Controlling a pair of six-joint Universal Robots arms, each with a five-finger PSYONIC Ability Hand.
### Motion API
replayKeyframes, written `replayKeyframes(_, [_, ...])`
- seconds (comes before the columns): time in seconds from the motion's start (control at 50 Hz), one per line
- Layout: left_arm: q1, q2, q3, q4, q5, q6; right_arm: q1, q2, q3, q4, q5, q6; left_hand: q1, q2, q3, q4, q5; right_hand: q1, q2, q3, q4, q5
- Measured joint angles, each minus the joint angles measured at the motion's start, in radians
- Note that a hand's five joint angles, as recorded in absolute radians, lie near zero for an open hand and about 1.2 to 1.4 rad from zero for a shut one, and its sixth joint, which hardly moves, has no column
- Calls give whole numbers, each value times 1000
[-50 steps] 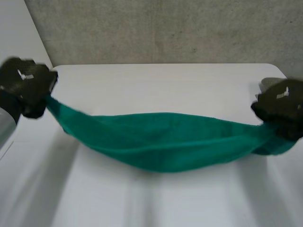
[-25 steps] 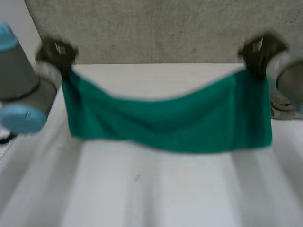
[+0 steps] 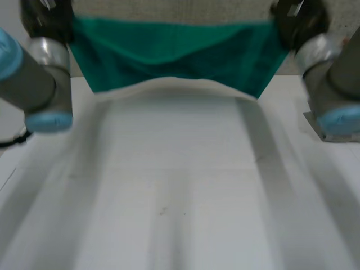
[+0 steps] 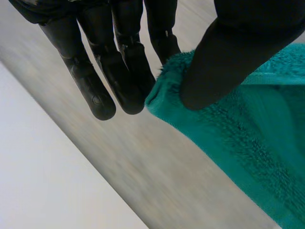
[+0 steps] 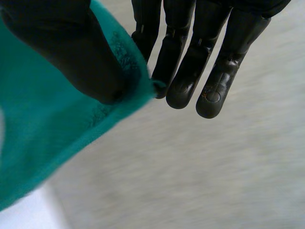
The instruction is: Fold the laundry.
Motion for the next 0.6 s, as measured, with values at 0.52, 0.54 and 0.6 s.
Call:
replayKeyframes(0.52, [90, 267, -644, -434, 95, 175, -93, -182, 471, 627, -138, -82, 0, 0, 0, 0, 0, 0, 0, 0, 0, 1])
replayKeyframes(0.54, [97, 295, -665, -481, 110, 201, -109, -209, 492, 683, -138, -106, 0, 0, 0, 0, 0, 0, 0, 0, 0, 1])
replayKeyframes(0.6, [126, 392, -740, -646, 164, 304, -160, -285, 562, 829, -137, -206, 0, 0, 0, 0, 0, 0, 0, -1, 0, 1])
